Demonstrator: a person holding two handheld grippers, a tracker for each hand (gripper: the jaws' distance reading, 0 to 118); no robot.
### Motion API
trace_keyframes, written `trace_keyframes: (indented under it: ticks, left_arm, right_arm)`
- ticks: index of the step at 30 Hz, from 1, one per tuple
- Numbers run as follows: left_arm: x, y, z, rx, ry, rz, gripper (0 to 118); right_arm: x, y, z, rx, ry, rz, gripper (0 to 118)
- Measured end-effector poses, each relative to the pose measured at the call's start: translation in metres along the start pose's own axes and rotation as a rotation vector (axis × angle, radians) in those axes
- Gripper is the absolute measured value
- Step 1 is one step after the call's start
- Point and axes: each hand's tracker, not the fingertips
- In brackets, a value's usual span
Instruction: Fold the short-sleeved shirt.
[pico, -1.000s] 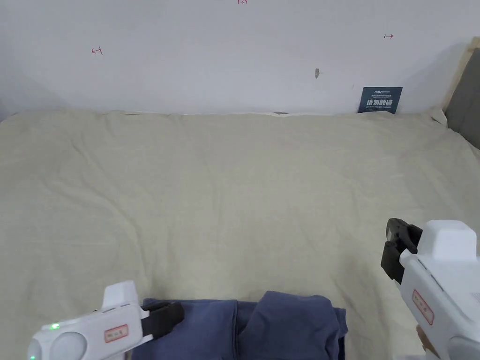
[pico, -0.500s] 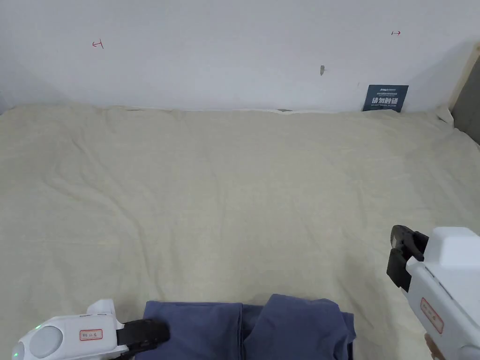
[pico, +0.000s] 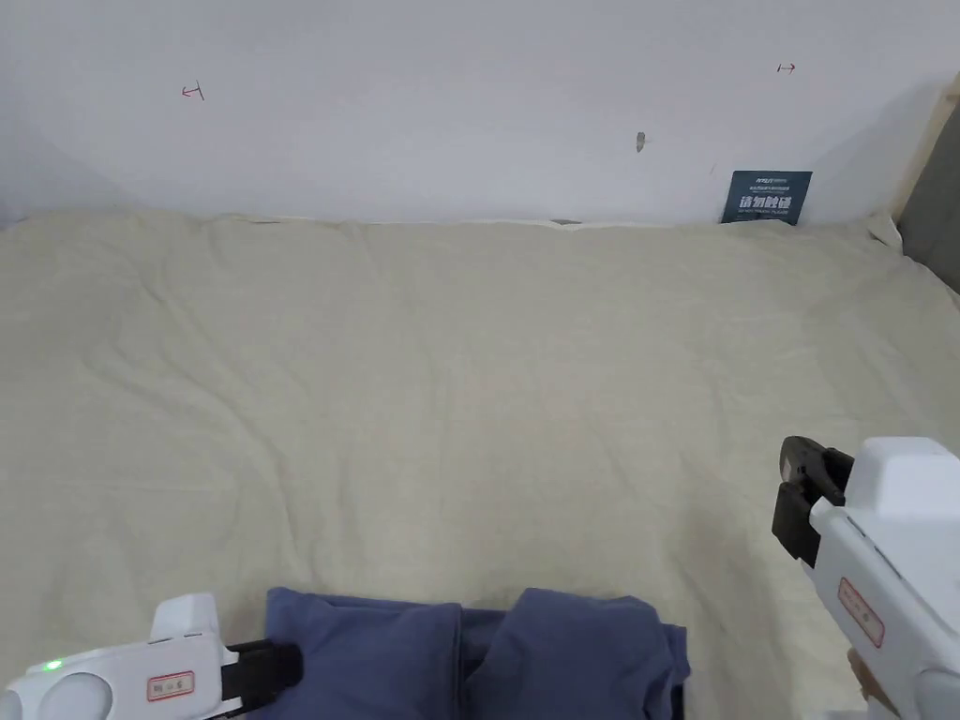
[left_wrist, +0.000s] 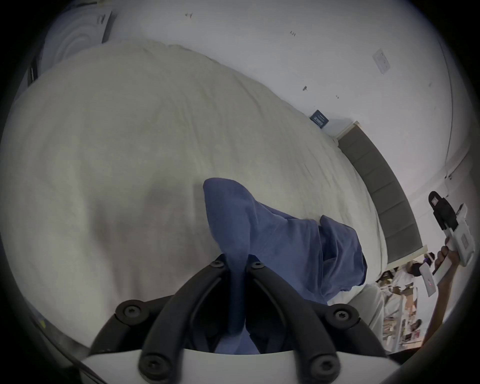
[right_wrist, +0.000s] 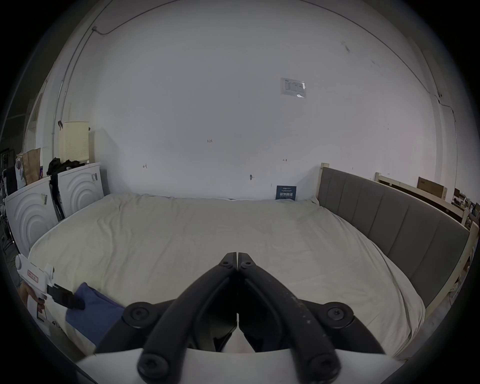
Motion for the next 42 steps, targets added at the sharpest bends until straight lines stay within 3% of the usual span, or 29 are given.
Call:
trace_keyframes:
  ticks: [8, 15, 23, 31, 32, 33, 34, 35, 37, 39, 40, 42]
  left_arm:
    - [-0.039, 0.012, 0.069, 0.034, 0.208, 0.026, 10]
    - [0.045, 0.019, 0.072, 0.035, 0.176, -0.019, 10]
    - [0.164, 0.016, 0.011, -0.106, -0.035, -0.163, 11]
    - [0.222, -0.014, -0.097, -0.256, 0.047, -0.222, 12]
    - [0.224, -0.018, -0.105, -0.252, 0.060, -0.219, 15]
    - [0.226, -0.022, -0.113, -0.257, 0.065, -0.229, 27]
    - [0.228, -0.026, -0.119, -0.273, 0.077, -0.231, 45]
    - [0.228, -0.028, -0.120, -0.273, 0.074, -0.223, 75]
    - [0.230, -0.031, -0.117, -0.268, 0.000, -0.182, 81]
    - [0.235, -0.030, -0.107, -0.247, -0.051, -0.163, 106]
    - [0.237, -0.028, -0.101, -0.231, -0.061, -0.167, 113]
    - [0.239, -0.023, -0.086, -0.169, -0.084, -0.187, 113]
  right_arm:
    - [-0.003, 0.001, 0.002, 0.023, 0.032, -0.007, 1]
    - [-0.005, -0.001, 0.005, 0.029, 0.053, -0.015, 1]
    - [0.007, -0.004, 0.015, 0.041, 0.041, -0.037, 1]
    - [0.027, -0.010, 0.025, 0.032, -0.002, -0.053, 1]
    - [0.030, -0.011, 0.026, 0.031, -0.010, -0.055, 1]
    - [0.032, -0.011, 0.027, 0.032, -0.016, -0.057, 1]
    - [0.035, -0.011, 0.028, 0.030, -0.024, -0.058, 1]
    - [0.037, -0.011, 0.029, 0.028, -0.029, -0.058, 1]
    - [0.040, -0.012, 0.031, 0.025, -0.040, -0.060, 1]
    - [0.043, -0.013, 0.032, 0.022, -0.050, -0.064, 1]
    - [0.044, -0.014, 0.033, 0.021, -0.052, -0.067, 1]
    - [0.044, -0.014, 0.032, 0.019, -0.056, -0.070, 1]
